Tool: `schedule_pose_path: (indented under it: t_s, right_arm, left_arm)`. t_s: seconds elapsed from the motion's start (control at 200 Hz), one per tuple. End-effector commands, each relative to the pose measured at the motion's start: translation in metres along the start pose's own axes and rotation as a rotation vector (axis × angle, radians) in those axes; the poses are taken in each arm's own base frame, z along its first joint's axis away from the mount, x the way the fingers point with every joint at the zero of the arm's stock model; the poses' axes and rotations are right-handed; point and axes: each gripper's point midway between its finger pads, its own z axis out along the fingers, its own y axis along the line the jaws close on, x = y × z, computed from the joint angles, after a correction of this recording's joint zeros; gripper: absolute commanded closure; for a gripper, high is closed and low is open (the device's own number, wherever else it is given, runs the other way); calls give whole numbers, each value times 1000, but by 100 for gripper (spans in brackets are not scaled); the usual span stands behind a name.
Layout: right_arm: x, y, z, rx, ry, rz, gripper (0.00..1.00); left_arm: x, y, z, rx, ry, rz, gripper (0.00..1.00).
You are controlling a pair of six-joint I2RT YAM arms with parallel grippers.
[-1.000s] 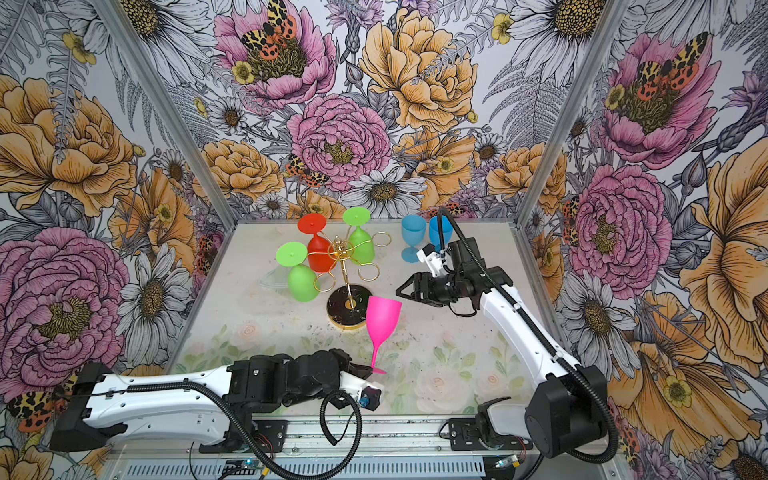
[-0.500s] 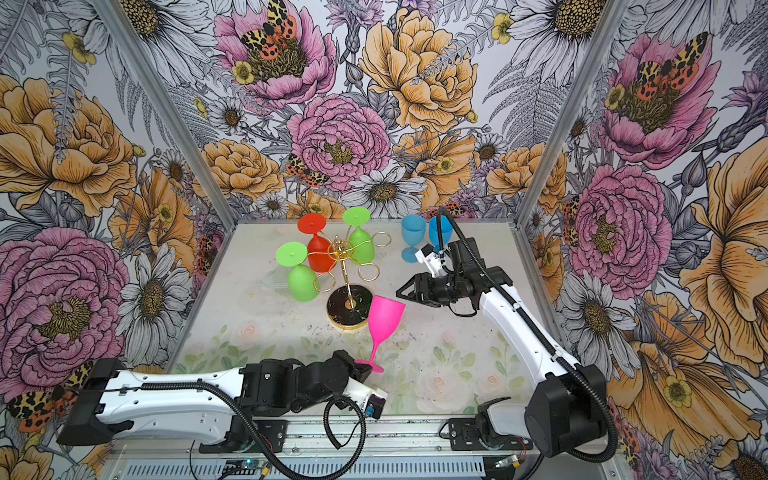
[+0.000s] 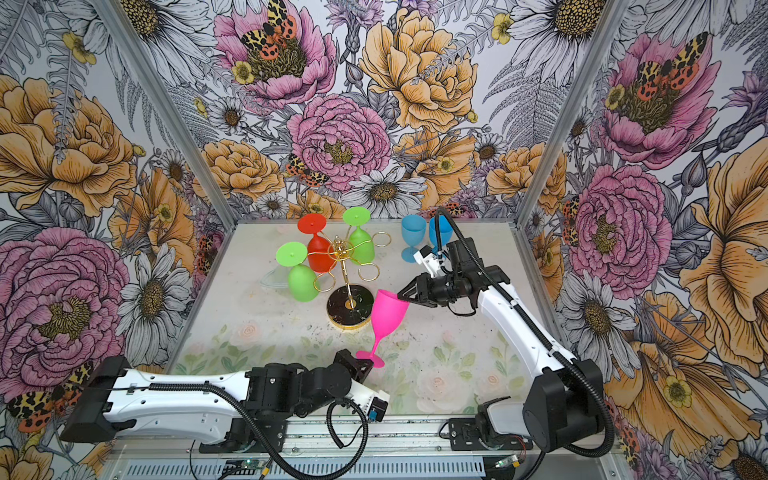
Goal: Take the wine glass off the wine glass rack
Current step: 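Close the right gripper on the pink glass bowl while left holds the base, then open and withdraw the left gripper while the right holds the pink glass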
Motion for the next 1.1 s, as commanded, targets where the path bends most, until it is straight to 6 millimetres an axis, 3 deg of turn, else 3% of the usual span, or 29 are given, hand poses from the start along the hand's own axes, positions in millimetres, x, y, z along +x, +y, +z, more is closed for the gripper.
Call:
schedule_pose_path:
  t_s: [0.0,0.45,0.59,0.841,1.096]
  right_arm:
    - [3,1,4,-18,19,-9,78]
    - [2,0,3,-2,10,-22,100]
    - [0,-4,2,25,-3,-29,100]
    - [-7,-10,-3,84,-41,-53,100]
    - [-20,-14,-14,174,-109,-106,100]
  left_arm:
    - [0,11,1,-67,14,8,100]
    - [6,6,7,-86,44,22,97]
    - [6,1,8,-76,40,3,95]
    - [-4,0,4,-64,-13,-103,70]
    - [-8,3,1,-70,-44,-237,56]
